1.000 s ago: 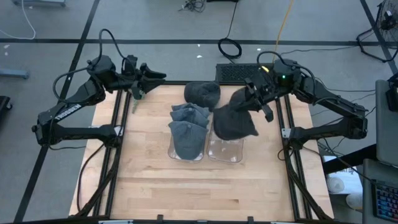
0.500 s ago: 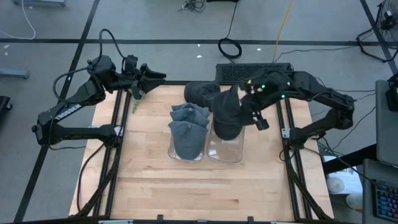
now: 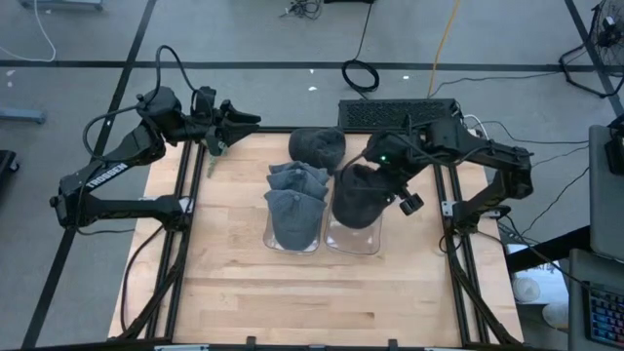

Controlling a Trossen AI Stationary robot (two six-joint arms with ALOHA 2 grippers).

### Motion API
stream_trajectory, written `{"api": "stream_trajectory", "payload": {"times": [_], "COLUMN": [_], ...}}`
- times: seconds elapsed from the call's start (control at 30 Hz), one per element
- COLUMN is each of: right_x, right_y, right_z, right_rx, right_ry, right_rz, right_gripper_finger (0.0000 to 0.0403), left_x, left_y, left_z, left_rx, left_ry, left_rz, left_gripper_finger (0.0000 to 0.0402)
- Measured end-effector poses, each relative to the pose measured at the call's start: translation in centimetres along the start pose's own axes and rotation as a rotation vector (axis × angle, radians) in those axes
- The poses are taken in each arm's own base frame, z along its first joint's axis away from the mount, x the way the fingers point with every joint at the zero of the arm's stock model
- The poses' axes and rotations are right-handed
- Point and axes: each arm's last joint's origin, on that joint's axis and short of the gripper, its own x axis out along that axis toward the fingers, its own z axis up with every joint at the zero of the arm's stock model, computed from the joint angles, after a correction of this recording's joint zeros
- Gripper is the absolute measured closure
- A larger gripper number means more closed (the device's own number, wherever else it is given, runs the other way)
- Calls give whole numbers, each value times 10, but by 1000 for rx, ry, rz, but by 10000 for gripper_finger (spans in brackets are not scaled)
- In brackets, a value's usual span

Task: Pick & Place hat
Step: Put the left black cap into the right transparent bin

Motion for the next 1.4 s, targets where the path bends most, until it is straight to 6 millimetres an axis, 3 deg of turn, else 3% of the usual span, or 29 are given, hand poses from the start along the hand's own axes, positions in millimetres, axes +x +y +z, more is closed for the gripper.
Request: {"api": "stream_trajectory", "payload": {"times": [0.17, 0.5, 0.77, 1.07, 1.27, 1.4], "right_x": [7, 40, 42, 56, 62, 66], "right_y": [-2, -3, -7, -20, -23, -32], "right_z": [5, -5, -12, -32, -34, -38], "right_rx": [-29, 9, 54, 252, 412, 606], "right_ry": [-12, 85, 95, 101, 37, 22], "right_rz": [-62, 5, 40, 125, 221, 191], "right_gripper_finger": [401, 399, 400, 399, 399, 399], "left_x": [0, 0, 0, 0, 0, 0], "left_y": [0, -1, -2, -3, -3, -3], "left_z": [0, 0, -1, -2, -2, -2], "left_rx": [-6, -32, -56, -105, -108, -106], "left_ry": [-1, 8, 39, 59, 61, 61], "left_rz": [-1, -16, -65, -90, -93, -93], "left_gripper_finger": [206, 206, 206, 206, 206, 206]}}
